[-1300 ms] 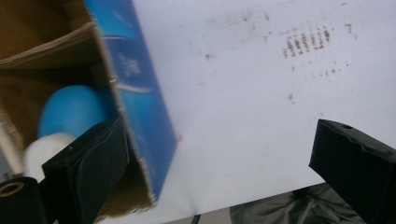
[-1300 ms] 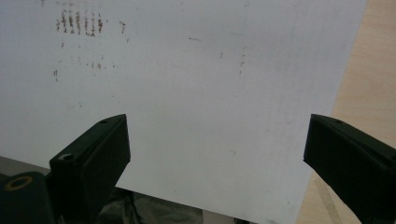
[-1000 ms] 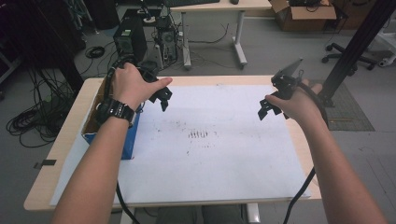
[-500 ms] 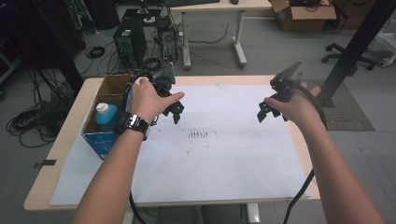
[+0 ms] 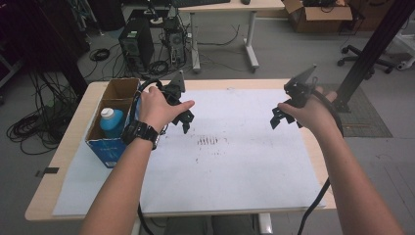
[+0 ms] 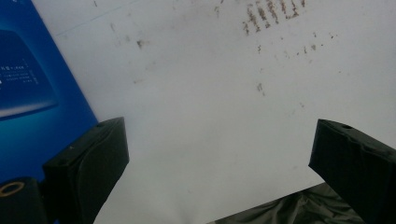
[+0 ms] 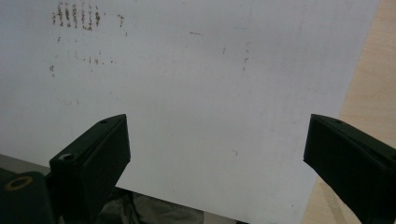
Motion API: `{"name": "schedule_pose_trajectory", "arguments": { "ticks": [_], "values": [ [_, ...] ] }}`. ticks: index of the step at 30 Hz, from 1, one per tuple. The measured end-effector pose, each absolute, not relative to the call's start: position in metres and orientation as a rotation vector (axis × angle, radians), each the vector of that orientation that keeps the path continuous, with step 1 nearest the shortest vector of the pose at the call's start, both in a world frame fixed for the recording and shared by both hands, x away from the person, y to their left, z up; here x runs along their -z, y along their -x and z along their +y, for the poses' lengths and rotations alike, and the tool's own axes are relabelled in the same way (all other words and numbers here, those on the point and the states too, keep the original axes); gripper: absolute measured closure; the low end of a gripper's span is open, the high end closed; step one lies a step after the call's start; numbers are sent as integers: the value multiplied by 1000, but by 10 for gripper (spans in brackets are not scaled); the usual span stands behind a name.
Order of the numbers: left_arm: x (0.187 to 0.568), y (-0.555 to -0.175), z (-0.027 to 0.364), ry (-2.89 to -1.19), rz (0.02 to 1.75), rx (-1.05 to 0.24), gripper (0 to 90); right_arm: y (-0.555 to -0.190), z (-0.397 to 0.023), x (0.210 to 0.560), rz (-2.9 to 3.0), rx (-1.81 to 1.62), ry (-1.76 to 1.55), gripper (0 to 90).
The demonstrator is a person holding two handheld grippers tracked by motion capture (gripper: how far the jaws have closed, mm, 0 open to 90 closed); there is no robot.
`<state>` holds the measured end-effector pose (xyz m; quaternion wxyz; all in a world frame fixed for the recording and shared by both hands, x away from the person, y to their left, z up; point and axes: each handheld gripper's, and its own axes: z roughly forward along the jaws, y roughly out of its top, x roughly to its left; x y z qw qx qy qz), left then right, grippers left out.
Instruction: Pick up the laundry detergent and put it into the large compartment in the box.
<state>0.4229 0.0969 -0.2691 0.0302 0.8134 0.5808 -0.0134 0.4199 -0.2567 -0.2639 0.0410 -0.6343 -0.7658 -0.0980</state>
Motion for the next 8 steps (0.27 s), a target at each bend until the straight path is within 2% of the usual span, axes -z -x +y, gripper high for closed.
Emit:
{"name": "schedule_pose_trajectory", "arguments": {
  "ticks": [8],
  "values": [
    [269,-422,99,-2506,1792,46,49,-420,-255,264,-2345,299,1938,72]
  ]
}}
